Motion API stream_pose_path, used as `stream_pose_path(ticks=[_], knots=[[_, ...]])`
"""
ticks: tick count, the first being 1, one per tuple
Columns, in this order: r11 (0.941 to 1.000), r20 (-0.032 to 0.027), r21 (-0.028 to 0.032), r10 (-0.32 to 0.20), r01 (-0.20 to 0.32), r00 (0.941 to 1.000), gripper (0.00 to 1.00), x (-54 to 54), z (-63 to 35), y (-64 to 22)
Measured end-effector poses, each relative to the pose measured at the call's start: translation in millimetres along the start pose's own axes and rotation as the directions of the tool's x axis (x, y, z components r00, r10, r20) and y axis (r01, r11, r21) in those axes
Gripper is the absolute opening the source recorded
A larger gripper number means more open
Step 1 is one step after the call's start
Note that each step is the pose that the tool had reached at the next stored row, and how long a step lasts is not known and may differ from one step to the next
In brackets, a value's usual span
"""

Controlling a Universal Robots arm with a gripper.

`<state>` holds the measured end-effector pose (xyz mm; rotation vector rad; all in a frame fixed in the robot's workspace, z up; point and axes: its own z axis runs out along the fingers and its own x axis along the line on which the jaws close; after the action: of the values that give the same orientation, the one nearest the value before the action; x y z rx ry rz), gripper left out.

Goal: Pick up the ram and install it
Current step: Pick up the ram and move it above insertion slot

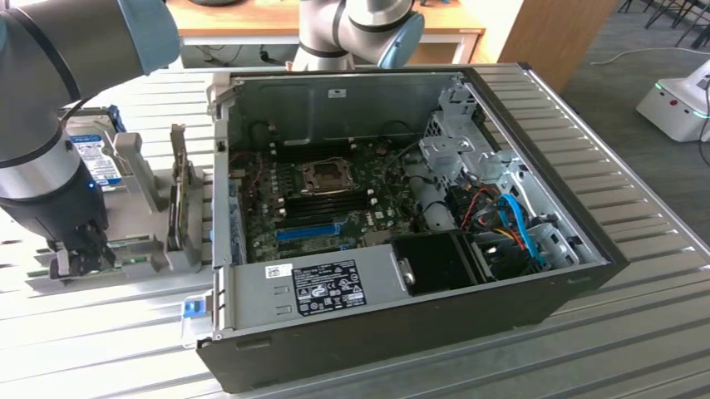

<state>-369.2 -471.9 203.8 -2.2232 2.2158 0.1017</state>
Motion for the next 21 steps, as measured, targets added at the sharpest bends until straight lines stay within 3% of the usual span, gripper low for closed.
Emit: stream_pose_path(ticks=[21], knots=[[1.0000, 0.0040, -0.0001, 0.000, 0.000, 1.0000, 0.12, -1.6, -29.3, 1.1]])
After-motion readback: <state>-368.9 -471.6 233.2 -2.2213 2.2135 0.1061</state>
